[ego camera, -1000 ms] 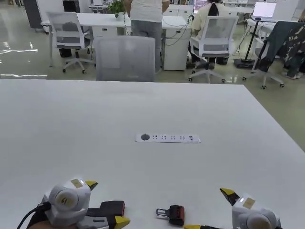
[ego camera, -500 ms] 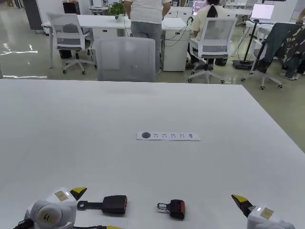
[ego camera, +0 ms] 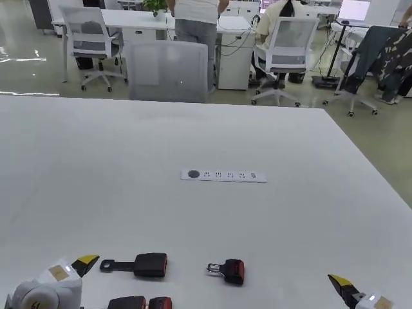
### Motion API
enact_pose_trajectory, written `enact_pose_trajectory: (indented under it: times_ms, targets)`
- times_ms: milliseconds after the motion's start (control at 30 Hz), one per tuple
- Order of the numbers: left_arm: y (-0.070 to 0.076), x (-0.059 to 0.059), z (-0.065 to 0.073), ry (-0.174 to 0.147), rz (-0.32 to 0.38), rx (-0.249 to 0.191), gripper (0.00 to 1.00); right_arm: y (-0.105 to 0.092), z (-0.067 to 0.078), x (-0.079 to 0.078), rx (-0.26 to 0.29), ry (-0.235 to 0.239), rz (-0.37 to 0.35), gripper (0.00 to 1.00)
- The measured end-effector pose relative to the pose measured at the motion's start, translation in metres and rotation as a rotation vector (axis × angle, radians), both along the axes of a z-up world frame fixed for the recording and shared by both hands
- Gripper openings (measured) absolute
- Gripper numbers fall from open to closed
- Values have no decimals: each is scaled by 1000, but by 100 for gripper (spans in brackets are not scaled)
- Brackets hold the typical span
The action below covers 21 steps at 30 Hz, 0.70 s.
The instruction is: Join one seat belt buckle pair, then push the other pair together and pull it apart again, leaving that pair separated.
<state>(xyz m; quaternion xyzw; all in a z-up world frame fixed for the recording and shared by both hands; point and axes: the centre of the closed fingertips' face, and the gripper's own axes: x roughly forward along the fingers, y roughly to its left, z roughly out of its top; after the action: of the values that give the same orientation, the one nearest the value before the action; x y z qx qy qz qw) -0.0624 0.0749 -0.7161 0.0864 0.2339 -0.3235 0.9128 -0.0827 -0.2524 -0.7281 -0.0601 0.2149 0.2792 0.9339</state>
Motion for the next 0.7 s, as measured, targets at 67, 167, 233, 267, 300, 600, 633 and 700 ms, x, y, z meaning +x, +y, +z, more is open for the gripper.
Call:
enact_pose_trajectory:
  times_ms: [67, 167, 233, 267, 300, 600, 633, 700]
  targets:
    - [3, -2, -3, 3, 5, 1, 98, 1, -2, -3, -8, 3, 4, 99]
    - [8, -5, -6, 20, 22, -1, 98, 1, -4, -4, -7, 10, 4, 99]
    - [7, -6, -4, 16, 28, -11, 98, 2, -4, -5, -11, 2, 8, 99]
    - [7, -6, -4, 17, 29, -13, 98, 3, -4, -5, -7, 1, 10, 99]
    - [7, -6, -5, 19, 27, -10, 98, 3, -5, -5, -6, 3, 11, 99]
    - [7, -9, -7, 24, 11, 4, 98, 9, -7, -5, -24, 8, 36, 99]
    - [7, -9, -8, 24, 9, 5, 98, 10, -7, -5, -27, 9, 37, 99]
    - [7, -10, -9, 26, 4, 12, 97, 10, -8, -6, -31, 10, 40, 99]
